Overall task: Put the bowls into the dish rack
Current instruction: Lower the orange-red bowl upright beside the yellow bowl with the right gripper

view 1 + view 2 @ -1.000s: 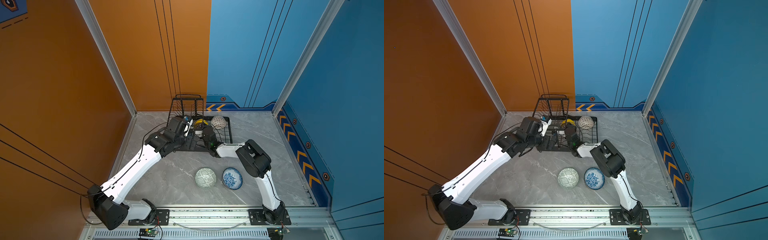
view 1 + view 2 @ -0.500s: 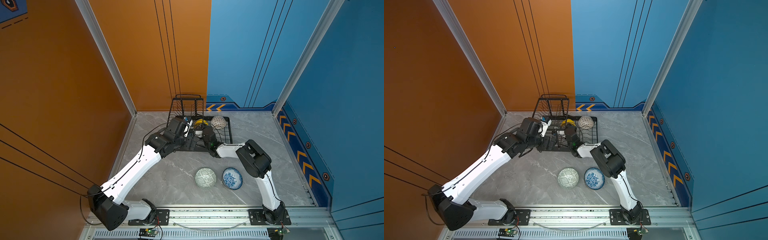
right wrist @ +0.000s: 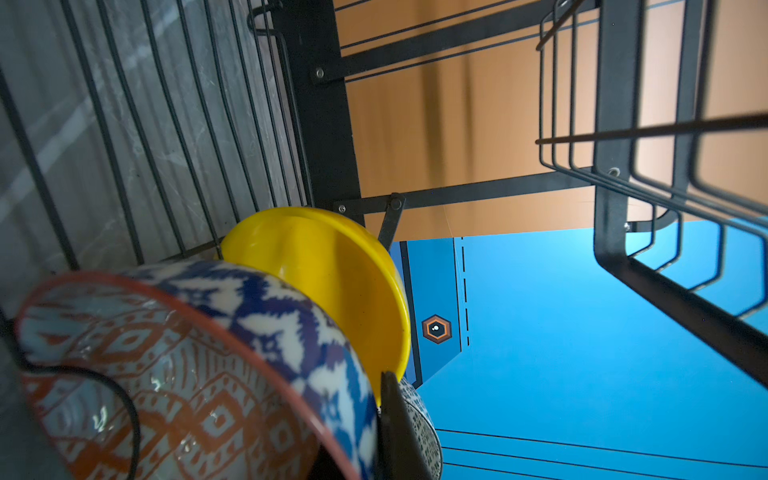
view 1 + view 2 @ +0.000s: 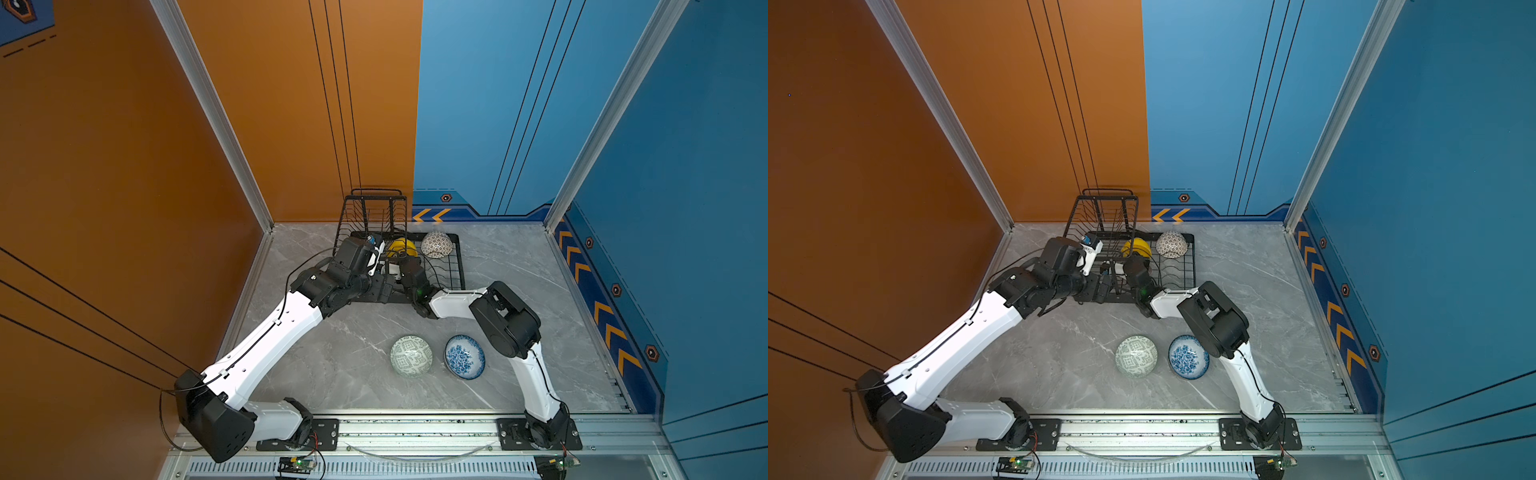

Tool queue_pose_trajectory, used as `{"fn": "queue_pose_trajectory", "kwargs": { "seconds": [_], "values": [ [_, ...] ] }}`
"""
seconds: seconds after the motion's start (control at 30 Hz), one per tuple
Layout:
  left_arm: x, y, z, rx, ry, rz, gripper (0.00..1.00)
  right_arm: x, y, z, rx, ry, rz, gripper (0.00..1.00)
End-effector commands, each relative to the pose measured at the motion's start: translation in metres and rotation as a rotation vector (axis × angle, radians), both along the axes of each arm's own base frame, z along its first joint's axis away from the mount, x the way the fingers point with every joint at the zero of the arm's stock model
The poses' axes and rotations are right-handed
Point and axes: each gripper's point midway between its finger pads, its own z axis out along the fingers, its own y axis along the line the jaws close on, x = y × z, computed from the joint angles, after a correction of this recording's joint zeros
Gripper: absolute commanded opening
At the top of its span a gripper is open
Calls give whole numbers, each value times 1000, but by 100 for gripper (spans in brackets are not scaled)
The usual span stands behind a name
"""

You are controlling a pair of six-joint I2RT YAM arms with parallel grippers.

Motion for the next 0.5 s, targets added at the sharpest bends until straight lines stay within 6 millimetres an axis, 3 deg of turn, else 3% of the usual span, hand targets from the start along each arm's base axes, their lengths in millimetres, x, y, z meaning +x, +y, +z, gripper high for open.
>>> {"fn": "queue_pose_trajectory", "kwargs": {
  "seconds": [0.0,0.47],
  "values": [
    [-2,4,5,-23,-12,11,98,3,-11,16,8,-2,-51,1],
    [-5,5,9,-34,-24,12,98,5,-16,31,22,-12,-57,19]
  ]
}}
